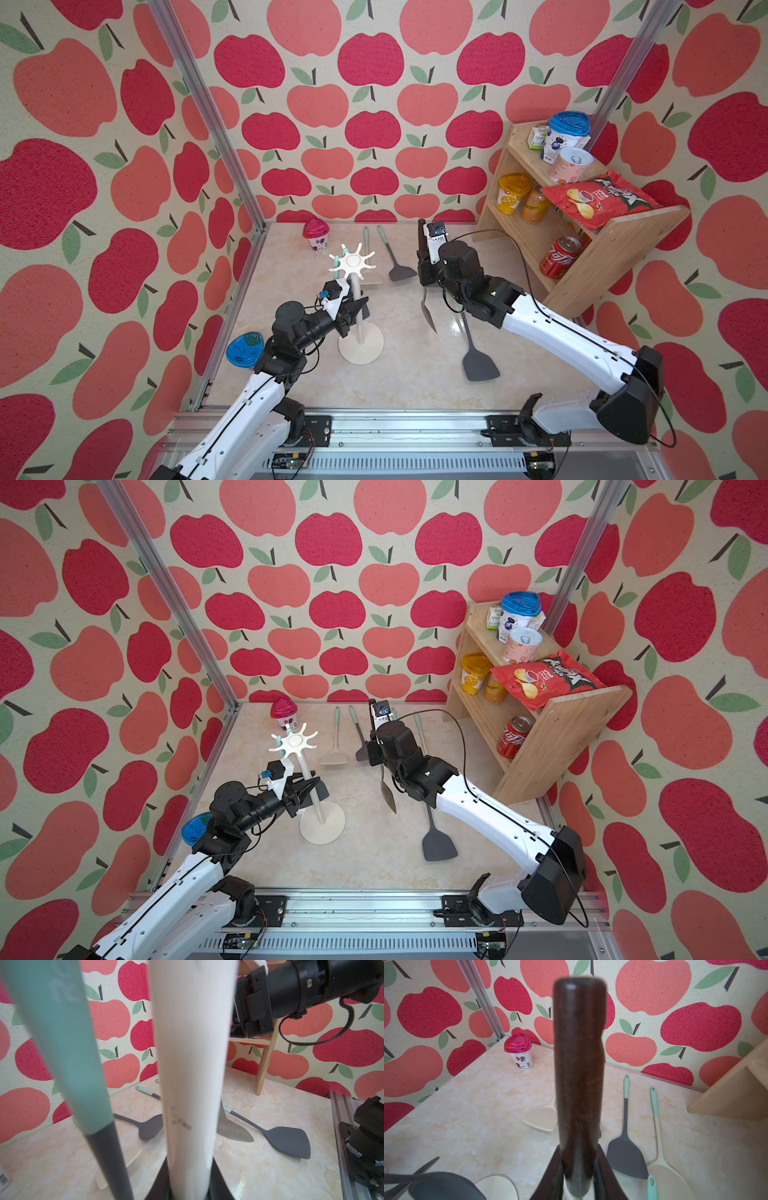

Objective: Take the spatula off the kitchen utensil rack
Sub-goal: Place the spatula at the center of the board.

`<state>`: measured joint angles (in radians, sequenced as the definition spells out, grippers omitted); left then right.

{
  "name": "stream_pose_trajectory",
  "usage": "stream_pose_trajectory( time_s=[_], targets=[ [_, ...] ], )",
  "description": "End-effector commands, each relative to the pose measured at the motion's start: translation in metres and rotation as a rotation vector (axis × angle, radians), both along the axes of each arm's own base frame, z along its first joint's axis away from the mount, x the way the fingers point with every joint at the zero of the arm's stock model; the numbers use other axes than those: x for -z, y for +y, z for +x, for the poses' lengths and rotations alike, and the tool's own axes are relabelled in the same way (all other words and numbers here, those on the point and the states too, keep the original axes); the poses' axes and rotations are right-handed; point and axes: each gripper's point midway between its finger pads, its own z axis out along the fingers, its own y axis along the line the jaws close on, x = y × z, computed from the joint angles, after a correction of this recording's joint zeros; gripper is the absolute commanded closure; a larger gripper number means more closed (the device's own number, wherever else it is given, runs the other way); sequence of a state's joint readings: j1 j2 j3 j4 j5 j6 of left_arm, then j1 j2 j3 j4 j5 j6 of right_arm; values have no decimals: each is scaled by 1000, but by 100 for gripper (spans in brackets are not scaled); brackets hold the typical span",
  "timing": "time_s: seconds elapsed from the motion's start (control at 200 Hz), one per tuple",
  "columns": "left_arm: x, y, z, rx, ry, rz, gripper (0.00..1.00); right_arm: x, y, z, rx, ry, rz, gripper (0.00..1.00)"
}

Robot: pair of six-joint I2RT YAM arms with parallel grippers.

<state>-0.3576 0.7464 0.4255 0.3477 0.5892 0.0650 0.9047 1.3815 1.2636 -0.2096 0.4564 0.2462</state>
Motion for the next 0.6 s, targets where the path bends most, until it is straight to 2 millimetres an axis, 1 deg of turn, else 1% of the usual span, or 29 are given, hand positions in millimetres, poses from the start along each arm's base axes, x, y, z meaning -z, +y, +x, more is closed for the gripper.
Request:
stream_pose_trajectory(
  time_s=[0.0,0.26,0.42,0.595],
  targets=[
    [9,2,2,-21,18,34,100,12,-10,3,74,43,7,100],
    [9,1,2,-13,17,31,100,37,-23,0,140,134,-21,100],
    [9,1,2,-13,14,29,100,59,-29,-5,173,206,-44,100],
    [10,0,1,-7,17,30,100,83,-34,-4,202,230,-96,100]
  ],
)
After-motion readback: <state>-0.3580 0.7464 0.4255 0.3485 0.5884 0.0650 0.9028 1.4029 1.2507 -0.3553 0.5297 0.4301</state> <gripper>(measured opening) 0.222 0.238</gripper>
